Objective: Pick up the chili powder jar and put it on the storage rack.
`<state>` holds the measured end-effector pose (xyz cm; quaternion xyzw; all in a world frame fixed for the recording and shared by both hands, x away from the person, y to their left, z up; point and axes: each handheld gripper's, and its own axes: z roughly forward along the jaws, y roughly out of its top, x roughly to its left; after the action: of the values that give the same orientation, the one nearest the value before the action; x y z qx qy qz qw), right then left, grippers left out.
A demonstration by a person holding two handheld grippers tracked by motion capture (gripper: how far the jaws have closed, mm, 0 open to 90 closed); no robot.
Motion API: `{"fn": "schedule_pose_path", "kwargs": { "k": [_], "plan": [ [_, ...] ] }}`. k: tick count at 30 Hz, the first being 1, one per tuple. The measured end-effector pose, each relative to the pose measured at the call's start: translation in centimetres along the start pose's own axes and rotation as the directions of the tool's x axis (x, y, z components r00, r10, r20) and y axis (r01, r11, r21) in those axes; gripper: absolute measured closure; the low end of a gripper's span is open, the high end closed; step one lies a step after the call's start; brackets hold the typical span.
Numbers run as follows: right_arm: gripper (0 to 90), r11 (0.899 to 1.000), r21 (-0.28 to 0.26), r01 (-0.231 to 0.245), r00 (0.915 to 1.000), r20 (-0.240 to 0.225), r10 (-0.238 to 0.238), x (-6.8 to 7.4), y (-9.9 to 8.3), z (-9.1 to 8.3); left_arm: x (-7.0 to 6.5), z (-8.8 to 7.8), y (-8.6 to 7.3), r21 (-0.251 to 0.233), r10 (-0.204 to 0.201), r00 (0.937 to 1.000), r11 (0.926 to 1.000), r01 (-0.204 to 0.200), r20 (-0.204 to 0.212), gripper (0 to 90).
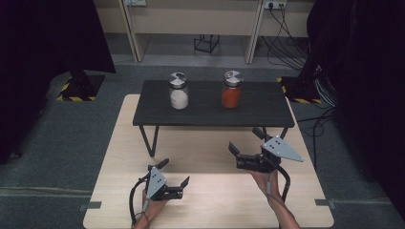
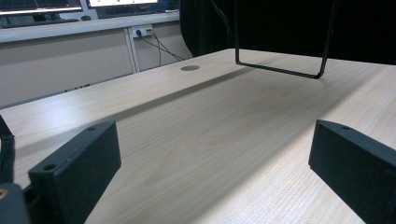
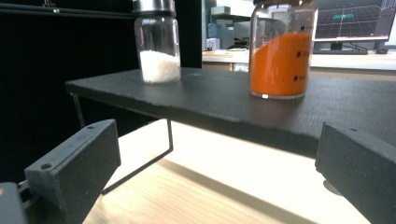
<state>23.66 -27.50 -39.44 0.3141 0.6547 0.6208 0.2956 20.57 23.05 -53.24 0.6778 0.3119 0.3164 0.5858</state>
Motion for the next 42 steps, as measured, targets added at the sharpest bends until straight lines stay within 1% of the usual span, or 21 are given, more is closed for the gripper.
{"fn": "schedule_pose_path", "kwargs": {
  "k": [2,6,11,15,20,30,42],
  "plan": [
    [0.3,1.000,-0.001,0.007,1.0000,0.001,-0.007,0.1,-0.5,-0.1,0.0,0.0,0.0,0.000,0.000,1.0000,1.0000,0.000,0.001,1.4],
    [0.3,1.000,0.000,0.002,1.0000,0.008,-0.002,0.2,-1.4,-0.2,0.0,0.0,0.0,0.000,-0.002,1.0000,1.0000,0.002,0.000,1.1],
    [0.3,1.000,0.024,0.004,0.9998,0.021,-0.004,0.4,-2.3,-0.1,0.1,0.0,0.0,-0.003,-0.005,1.0000,1.0000,0.005,0.005,0.5],
    [0.3,0.999,0.030,0.012,0.9993,0.035,-0.013,0.6,-3.2,-0.2,0.2,0.0,-0.1,-0.005,-0.009,0.9999,0.9999,0.009,0.009,0.2],
    [0.3,1.000,0.024,0.003,0.9991,0.042,-0.004,0.5,-4.6,-0.4,0.2,0.0,-0.1,-0.008,-0.014,0.9999,0.9999,0.014,0.009,0.0],
    [0.3,0.999,0.032,-0.007,0.9988,0.049,0.006,0.6,-6.6,-0.5,0.2,-0.1,-0.1,-0.009,-0.013,0.9999,0.9999,0.013,0.011,0.0],
    [0.3,0.999,0.041,-0.012,0.9985,0.054,0.010,0.6,-7.8,-0.6,0.2,0.0,-0.1,-0.008,-0.013,0.9998,0.9999,0.013,0.013,0.1]
  ]
}}
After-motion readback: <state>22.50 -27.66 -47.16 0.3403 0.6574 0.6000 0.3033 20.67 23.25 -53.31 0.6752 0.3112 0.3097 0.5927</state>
